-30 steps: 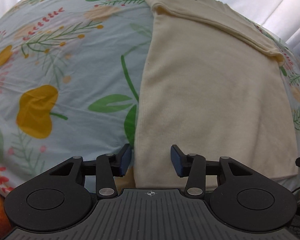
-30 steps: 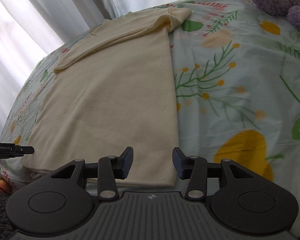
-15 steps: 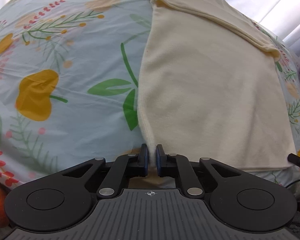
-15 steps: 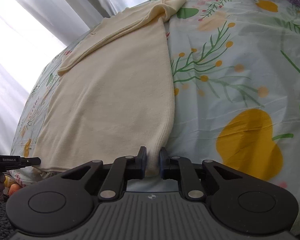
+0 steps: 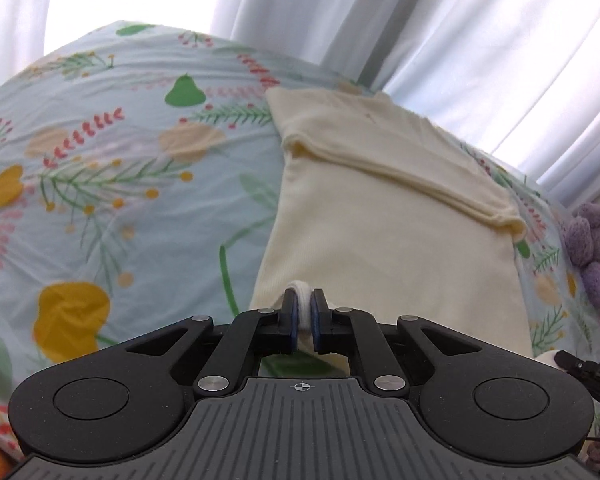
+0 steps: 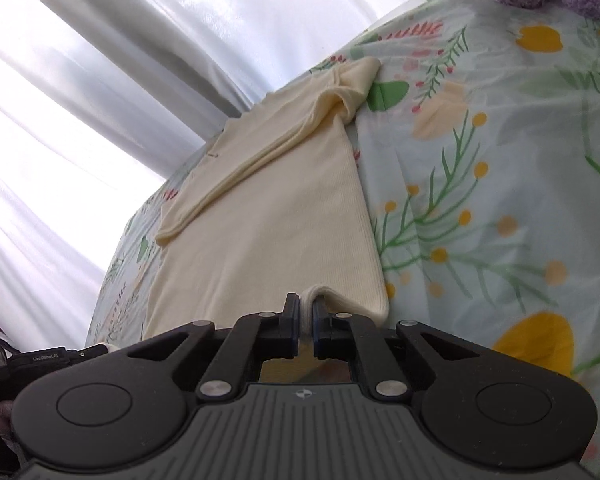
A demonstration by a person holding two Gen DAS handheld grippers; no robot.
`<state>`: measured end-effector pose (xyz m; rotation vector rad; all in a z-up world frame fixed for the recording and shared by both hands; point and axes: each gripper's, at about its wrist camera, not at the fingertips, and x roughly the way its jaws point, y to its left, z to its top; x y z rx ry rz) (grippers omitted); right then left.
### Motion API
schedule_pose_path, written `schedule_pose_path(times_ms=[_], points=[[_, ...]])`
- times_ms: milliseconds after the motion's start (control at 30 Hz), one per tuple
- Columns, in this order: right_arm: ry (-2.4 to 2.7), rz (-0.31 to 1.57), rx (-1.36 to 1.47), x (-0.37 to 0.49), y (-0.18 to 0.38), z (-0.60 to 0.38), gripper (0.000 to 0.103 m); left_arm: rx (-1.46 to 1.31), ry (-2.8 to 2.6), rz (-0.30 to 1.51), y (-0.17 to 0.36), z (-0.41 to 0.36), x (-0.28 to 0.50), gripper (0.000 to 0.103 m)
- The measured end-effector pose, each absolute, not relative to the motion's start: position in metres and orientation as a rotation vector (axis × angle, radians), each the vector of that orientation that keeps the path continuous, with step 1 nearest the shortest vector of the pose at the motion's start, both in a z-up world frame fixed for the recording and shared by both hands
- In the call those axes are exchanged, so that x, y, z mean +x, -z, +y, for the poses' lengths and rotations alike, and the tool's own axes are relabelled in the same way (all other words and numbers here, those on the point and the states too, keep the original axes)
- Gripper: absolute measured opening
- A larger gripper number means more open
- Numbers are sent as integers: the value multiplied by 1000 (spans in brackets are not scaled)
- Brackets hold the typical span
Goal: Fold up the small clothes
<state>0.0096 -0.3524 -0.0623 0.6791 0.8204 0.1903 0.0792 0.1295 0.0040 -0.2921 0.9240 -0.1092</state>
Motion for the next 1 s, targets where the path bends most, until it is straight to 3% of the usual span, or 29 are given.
schedule_pose_path(times_ms=[300,600,667,833,1000], points=[[-134,710,524,93,43,-347,5,-179,56,766,-7,112,155,9],[-87,736,296,160,60,-327,6,-70,8,802,36,96,208,9],[-75,742,256,166,65,-324,6,-88,25,806,39,101,209,11],[30,683,218,165,65,-332,24,-176,64,805,39,121,205,37],[-87,721,203,161,69,-334,27,-179,134,875,55,123,203,44]])
